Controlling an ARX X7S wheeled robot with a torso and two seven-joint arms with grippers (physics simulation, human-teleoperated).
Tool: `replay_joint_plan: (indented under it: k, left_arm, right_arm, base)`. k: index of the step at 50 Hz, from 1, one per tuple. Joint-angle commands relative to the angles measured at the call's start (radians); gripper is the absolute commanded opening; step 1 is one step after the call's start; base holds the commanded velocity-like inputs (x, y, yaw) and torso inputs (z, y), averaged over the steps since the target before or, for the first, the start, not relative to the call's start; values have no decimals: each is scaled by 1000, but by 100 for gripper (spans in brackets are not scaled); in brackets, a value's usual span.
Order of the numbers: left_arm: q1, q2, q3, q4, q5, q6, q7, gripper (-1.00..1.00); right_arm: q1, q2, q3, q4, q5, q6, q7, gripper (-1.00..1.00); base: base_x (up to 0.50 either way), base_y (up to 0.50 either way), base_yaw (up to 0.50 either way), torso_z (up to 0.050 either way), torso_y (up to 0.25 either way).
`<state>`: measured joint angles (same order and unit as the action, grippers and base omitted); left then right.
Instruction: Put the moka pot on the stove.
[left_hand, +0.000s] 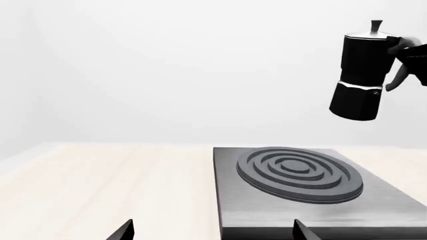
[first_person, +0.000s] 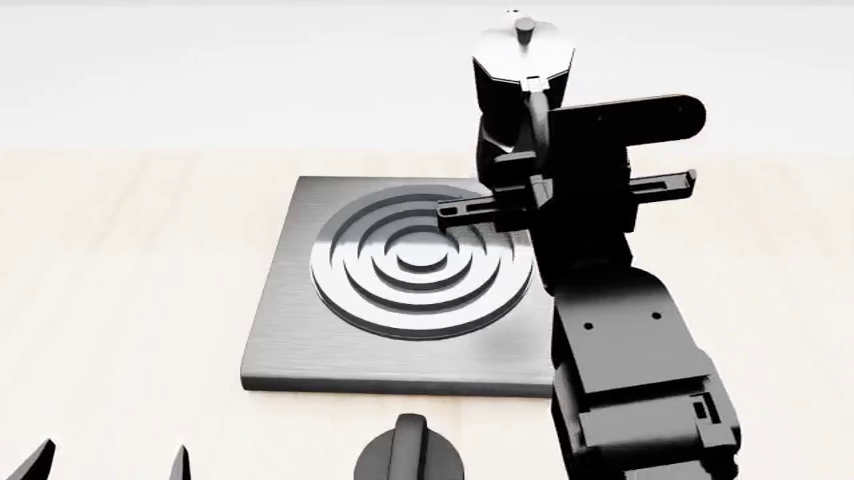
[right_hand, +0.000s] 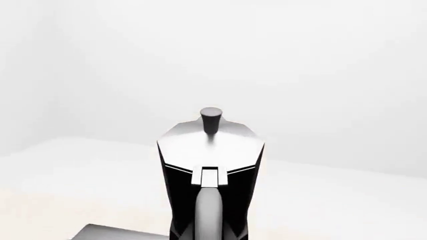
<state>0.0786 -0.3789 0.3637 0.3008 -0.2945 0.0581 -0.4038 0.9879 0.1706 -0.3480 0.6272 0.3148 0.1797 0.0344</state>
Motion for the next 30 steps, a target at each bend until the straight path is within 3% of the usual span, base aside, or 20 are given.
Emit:
replay_joint_plan:
  k: [1, 25, 30]
  left_arm:
    - [-7, 17, -19, -20, 10, 14, 15, 100]
    - [-2, 6, -18, 5, 2, 2, 4, 100]
    - [-3, 6, -17, 4, 3, 2, 2, 100]
  right_arm:
    - [107, -70, 23, 137, -11, -59, -64, -100]
    - [223, -164, -12, 467, 21, -223, -132, -100]
    - [260, -170, -136, 568, 151, -284, -126, -100]
  base:
    - [0, 0, 0, 0, 0]
    - [0, 0, 0, 0, 1]
    - [0, 0, 0, 0, 2]
